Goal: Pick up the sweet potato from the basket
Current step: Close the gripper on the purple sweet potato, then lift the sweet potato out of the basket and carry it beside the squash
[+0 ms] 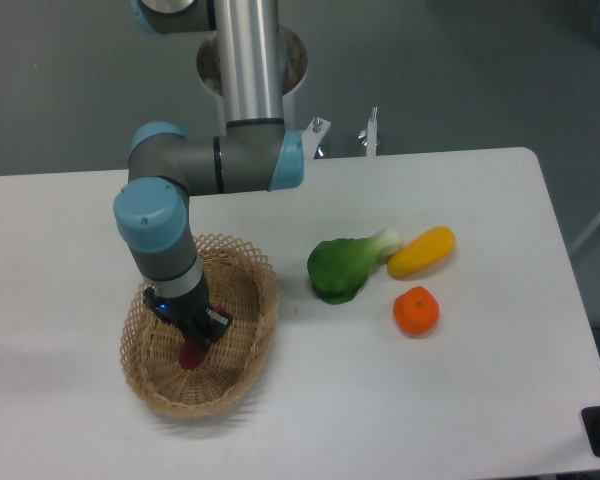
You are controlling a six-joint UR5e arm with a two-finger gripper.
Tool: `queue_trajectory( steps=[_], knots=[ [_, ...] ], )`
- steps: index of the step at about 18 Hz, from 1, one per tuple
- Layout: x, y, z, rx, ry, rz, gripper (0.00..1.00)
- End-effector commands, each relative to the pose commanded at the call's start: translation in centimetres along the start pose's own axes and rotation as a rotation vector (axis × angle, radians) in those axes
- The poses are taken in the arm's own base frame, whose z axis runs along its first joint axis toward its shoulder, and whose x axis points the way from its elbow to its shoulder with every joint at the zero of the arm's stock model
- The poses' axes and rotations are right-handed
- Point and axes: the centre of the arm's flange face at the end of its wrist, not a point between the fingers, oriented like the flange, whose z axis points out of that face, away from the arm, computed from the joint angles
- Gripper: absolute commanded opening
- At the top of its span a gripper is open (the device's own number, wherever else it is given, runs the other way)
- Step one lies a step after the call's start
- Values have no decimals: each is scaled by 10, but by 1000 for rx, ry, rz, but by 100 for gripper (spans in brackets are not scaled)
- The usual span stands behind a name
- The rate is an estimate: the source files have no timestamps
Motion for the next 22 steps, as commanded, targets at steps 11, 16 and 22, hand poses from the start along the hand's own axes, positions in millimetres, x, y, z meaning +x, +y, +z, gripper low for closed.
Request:
queue_trajectory(
  steps=[11, 16, 22],
  knots=[
    [-212, 95, -42, -24, -118, -36, 32],
    [-279, 171, -57, -44, -78, 39, 32],
    [-304, 194, -74, -34, -81, 37, 32]
  ],
)
